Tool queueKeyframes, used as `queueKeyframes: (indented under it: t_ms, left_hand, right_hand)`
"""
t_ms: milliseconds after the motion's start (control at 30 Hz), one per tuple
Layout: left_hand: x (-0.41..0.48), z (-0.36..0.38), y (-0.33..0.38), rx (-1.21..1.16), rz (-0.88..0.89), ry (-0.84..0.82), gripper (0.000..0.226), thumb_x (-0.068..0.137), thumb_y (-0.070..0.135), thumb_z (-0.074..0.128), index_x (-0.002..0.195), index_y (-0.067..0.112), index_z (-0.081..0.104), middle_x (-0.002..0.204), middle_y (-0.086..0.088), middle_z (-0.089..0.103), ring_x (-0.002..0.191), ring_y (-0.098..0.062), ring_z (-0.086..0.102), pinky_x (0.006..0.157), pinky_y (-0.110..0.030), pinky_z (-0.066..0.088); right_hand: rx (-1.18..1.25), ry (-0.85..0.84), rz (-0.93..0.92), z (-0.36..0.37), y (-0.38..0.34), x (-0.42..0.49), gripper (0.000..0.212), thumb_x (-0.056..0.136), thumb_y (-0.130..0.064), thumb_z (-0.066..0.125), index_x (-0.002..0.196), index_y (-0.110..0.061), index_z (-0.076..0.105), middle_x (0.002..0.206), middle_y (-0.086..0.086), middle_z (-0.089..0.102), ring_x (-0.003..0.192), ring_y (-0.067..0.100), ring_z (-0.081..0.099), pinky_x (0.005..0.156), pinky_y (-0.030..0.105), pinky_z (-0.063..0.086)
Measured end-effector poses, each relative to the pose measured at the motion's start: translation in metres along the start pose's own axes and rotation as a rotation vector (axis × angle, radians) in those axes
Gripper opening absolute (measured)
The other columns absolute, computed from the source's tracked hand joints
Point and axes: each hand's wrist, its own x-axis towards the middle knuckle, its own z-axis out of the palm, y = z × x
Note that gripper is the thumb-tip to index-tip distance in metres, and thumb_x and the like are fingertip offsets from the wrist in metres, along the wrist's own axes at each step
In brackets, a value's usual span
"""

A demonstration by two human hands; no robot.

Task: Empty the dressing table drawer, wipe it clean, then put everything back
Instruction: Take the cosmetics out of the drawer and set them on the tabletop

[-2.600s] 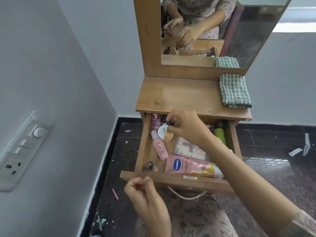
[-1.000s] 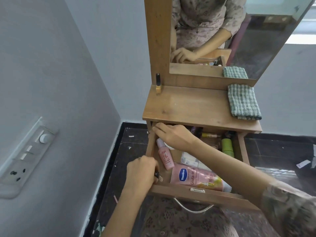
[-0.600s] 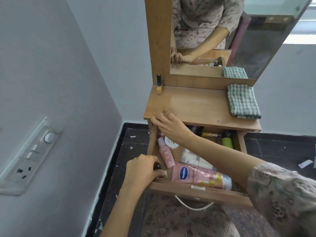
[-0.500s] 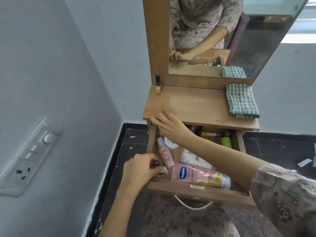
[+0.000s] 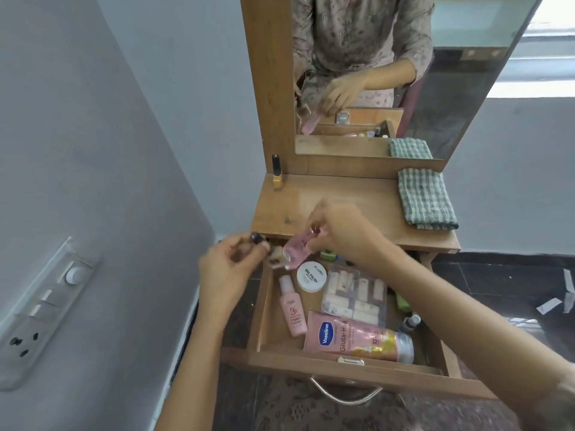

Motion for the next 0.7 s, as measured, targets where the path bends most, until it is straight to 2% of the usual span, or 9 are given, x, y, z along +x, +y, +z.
queueKeyframes:
  t_ms: [67, 100, 167, 233, 300, 400, 533, 700]
  left_hand:
    - [0.023, 0.007, 0.012, 0.017, 0.046, 0.035, 0.009, 0.081, 0.022, 0.074, 0.091, 0.021, 0.074, 0.08, 0.004, 0.074, 0.078, -0.01, 0.07, 0.078, -0.033, 0.057]
    - [0.037, 0.012, 0.018, 0.033, 0.071, 0.05, 0.01, 0.082, 0.024, 0.073, 0.091, 0.021, 0.073, 0.083, 0.004, 0.074, 0.081, -0.011, 0.07, 0.08, -0.034, 0.056]
    - [0.064, 0.023, 0.029, 0.069, 0.122, 0.092, 0.013, 0.082, 0.025, 0.07, 0.093, 0.02, 0.073, 0.086, 0.004, 0.074, 0.084, -0.011, 0.069, 0.081, -0.034, 0.055]
    - [0.087, 0.034, 0.037, 0.138, 0.163, 0.11, 0.018, 0.084, 0.026, 0.066, 0.097, 0.016, 0.072, 0.088, 0.003, 0.073, 0.084, -0.009, 0.067, 0.08, -0.026, 0.053]
    - [0.103, 0.044, 0.04, 0.235, 0.173, 0.113, 0.02, 0.09, 0.022, 0.06, 0.106, 0.013, 0.068, 0.097, 0.0, 0.071, 0.086, -0.009, 0.063, 0.073, -0.015, 0.046]
    - [0.117, 0.056, 0.04, 0.318, 0.163, 0.098, 0.023, 0.098, 0.014, 0.049, 0.118, 0.008, 0.06, 0.112, -0.009, 0.066, 0.1, -0.021, 0.062, 0.077, -0.02, 0.043]
    - [0.127, 0.064, 0.035, 0.43, 0.182, 0.095, 0.024, 0.099, 0.011, 0.044, 0.119, 0.006, 0.056, 0.113, -0.013, 0.063, 0.1, -0.028, 0.062, 0.075, -0.028, 0.044]
    - [0.135, 0.071, 0.025, 0.472, 0.17, 0.05, 0.026, 0.098, 0.007, 0.041, 0.118, 0.003, 0.057, 0.111, -0.016, 0.063, 0.097, -0.031, 0.061, 0.077, -0.035, 0.049]
  right_hand:
    - [0.173, 0.089, 0.047, -0.021, -0.001, 0.006, 0.011, 0.071, -0.018, 0.079, 0.079, -0.013, 0.072, 0.071, -0.006, 0.063, 0.058, -0.003, 0.053, 0.049, 0.009, 0.038]
    - [0.232, 0.128, 0.065, -0.029, -0.001, 0.012, 0.009, 0.072, -0.017, 0.078, 0.077, -0.015, 0.071, 0.067, -0.008, 0.061, 0.055, -0.004, 0.05, 0.049, 0.007, 0.037]
    - [0.28, 0.202, 0.097, -0.04, 0.005, 0.03, 0.01, 0.076, -0.015, 0.076, 0.082, -0.015, 0.069, 0.074, -0.003, 0.063, 0.063, 0.003, 0.052, 0.053, 0.007, 0.039]
    - [0.271, 0.26, 0.13, -0.043, 0.013, 0.054, 0.013, 0.078, -0.014, 0.074, 0.089, -0.007, 0.069, 0.085, 0.007, 0.067, 0.072, 0.011, 0.055, 0.059, 0.014, 0.04]
    - [0.223, 0.306, 0.149, -0.041, 0.02, 0.077, 0.019, 0.079, -0.012, 0.072, 0.095, -0.002, 0.069, 0.088, 0.009, 0.065, 0.071, 0.009, 0.052, 0.055, 0.008, 0.036]
    - [0.221, 0.333, 0.17, -0.038, 0.024, 0.101, 0.019, 0.079, -0.009, 0.073, 0.096, -0.002, 0.068, 0.083, 0.001, 0.057, 0.062, -0.002, 0.043, 0.05, 0.0, 0.033]
    - [0.229, 0.306, 0.222, -0.031, 0.024, 0.121, 0.016, 0.078, -0.009, 0.074, 0.089, -0.003, 0.064, 0.078, 0.001, 0.057, 0.058, 0.002, 0.046, 0.043, 0.009, 0.031]
    - [0.234, 0.344, 0.238, -0.023, 0.022, 0.131, 0.018, 0.08, -0.011, 0.073, 0.094, -0.004, 0.065, 0.084, 0.003, 0.057, 0.075, 0.014, 0.053, 0.051, 0.017, 0.034]
